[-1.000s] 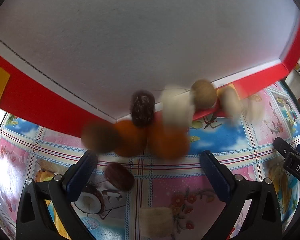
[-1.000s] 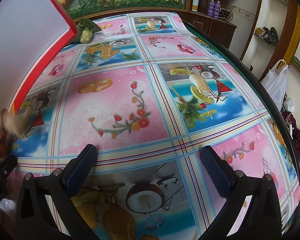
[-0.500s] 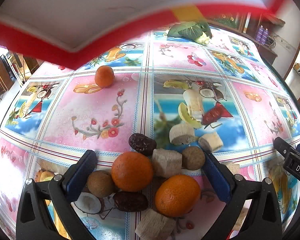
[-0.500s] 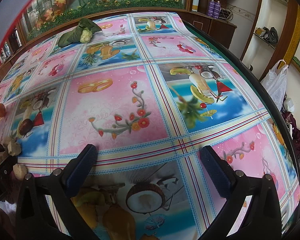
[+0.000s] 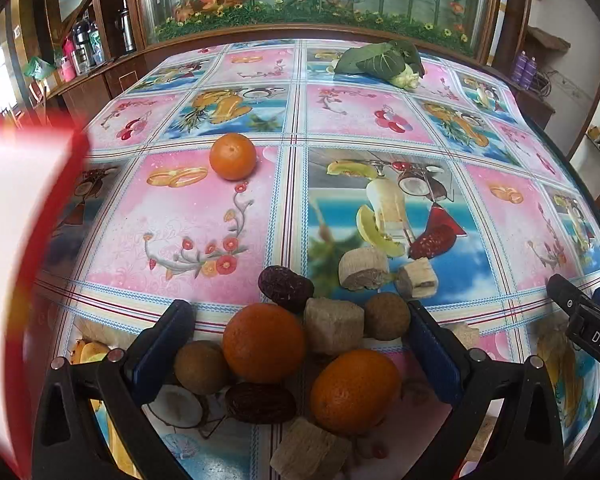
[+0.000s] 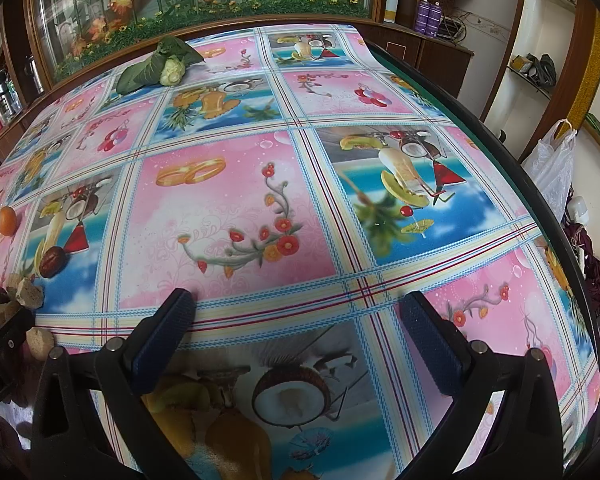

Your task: Organize fruits

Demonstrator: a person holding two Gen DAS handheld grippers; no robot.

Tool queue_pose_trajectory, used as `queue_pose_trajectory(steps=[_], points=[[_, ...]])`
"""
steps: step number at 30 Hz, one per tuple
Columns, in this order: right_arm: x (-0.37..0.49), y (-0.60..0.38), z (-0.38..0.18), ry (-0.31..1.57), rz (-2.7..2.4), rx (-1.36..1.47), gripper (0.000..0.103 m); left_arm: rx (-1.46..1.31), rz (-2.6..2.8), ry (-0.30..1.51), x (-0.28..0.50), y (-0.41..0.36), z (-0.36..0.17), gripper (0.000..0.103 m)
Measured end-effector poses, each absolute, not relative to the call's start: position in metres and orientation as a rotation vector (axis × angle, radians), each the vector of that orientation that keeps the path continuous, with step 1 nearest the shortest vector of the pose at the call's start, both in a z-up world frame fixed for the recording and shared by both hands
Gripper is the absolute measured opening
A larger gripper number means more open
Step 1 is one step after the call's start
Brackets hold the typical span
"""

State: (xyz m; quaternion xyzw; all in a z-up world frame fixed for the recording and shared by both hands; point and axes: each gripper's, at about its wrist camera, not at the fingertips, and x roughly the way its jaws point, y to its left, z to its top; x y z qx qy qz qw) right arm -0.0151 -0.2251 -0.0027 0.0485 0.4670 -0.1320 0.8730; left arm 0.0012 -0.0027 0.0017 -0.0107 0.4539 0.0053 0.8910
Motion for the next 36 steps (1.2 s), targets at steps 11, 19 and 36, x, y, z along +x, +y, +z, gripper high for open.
queue_pose_trajectory(steps=[11, 19, 36], points=[[-0.015, -0.226, -0.003, 0.975, -0.275, 0.103, 0.103, -0.023, 0.011, 0.942, 0.001, -0.002, 0.001, 0.103], [-0.015, -0.226, -0.003, 0.975, -0.275, 0.104, 0.103, -0.022, 0.011, 0.942, 0.001, -0.002, 0.001, 0.103], [-0.043, -0.18, 0.036, 0.844, -0.186, 0.094, 0.103, 0.008, 0.053, 0.82, -0.046, 0.028, 0.042, 0.102]])
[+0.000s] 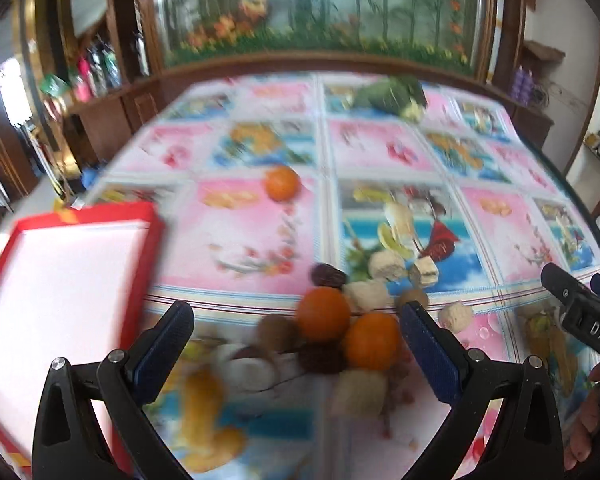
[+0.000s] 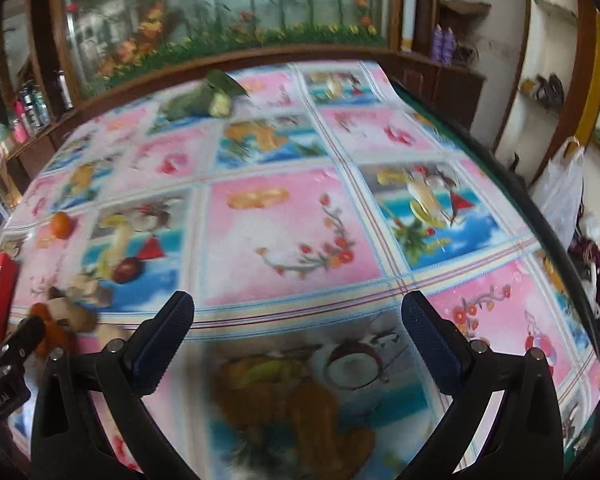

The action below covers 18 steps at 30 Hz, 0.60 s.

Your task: Organize fruits

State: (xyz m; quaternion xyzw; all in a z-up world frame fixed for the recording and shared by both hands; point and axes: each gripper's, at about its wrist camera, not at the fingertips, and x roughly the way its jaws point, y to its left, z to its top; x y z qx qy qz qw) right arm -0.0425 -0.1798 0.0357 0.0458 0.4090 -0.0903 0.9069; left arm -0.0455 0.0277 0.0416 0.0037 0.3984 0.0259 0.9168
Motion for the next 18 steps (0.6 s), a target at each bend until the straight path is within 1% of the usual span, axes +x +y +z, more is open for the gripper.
queue_pose_trajectory(steps=[2, 7, 18], points=[[-0.052, -0.166, 0.046, 0.82, -0.15, 0.097, 0.103, 0.019, 0.077, 0.773, -0.057, 0.036, 0.055, 0.102], [-0.07, -0.138, 0.063, 0.772, -0.111, 0.078, 0.103, 0.004, 0.096, 0.737, -0.069, 0.054, 0.068, 0.102], [-0.091, -0.107, 0.075, 0.749, -0.073, 0.031, 0.103, -0.009, 0.115, 0.736, -0.084, 0.076, 0.067, 0.102]])
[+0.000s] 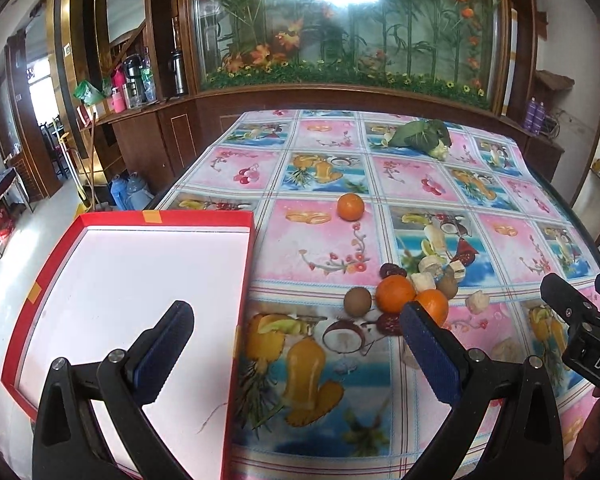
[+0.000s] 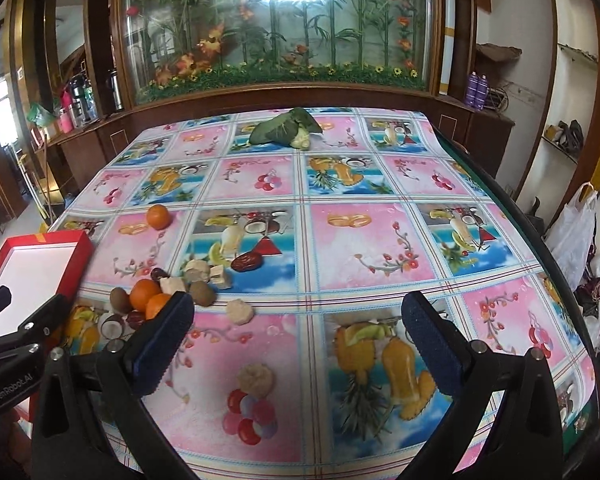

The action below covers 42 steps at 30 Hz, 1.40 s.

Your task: Organize fruits

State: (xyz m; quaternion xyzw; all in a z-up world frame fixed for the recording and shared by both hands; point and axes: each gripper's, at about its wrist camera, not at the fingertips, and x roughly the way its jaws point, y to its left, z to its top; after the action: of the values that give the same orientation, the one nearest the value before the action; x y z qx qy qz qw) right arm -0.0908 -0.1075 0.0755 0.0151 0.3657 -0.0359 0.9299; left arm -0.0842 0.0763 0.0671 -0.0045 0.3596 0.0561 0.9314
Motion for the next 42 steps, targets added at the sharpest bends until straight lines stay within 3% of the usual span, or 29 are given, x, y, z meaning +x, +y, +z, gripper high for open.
queue_pose_trajectory(steps=[18, 24, 28, 31, 38, 42], points=[[-0.092, -0.074, 0.06, 0.768, 0.123, -0.042, 0.103, 0.093, 0.199, 0.706, -0.116, 0.112, 0.065, 0.102], [-0.077, -0.055, 0.053, 0.812, 0.225, -0.03, 0.088, 0.067, 0.202, 0.696, -0.119, 0.123, 0.072, 0.102], [-0.062, -0.051, 0.038, 0.889, 0.276, 0.034, 0.073, 0.053, 0.209, 0.693, -0.118, 0.126, 0.073, 0.102], [-0.051, -0.052, 0.029, 0.927, 0.302, 0.095, 0.068, 0.057, 0.21, 0.694, -0.117, 0.126, 0.073, 0.102], [-0.031, -0.042, 0.013, 1.007, 0.372, 0.15, 0.042, 0.081, 0.197, 0.705, -0.109, 0.12, 0.072, 0.102], [-0.028, -0.046, 0.012, 0.998, 0.402, 0.169, 0.037, 0.108, 0.184, 0.708, -0.102, 0.109, 0.073, 0.102]])
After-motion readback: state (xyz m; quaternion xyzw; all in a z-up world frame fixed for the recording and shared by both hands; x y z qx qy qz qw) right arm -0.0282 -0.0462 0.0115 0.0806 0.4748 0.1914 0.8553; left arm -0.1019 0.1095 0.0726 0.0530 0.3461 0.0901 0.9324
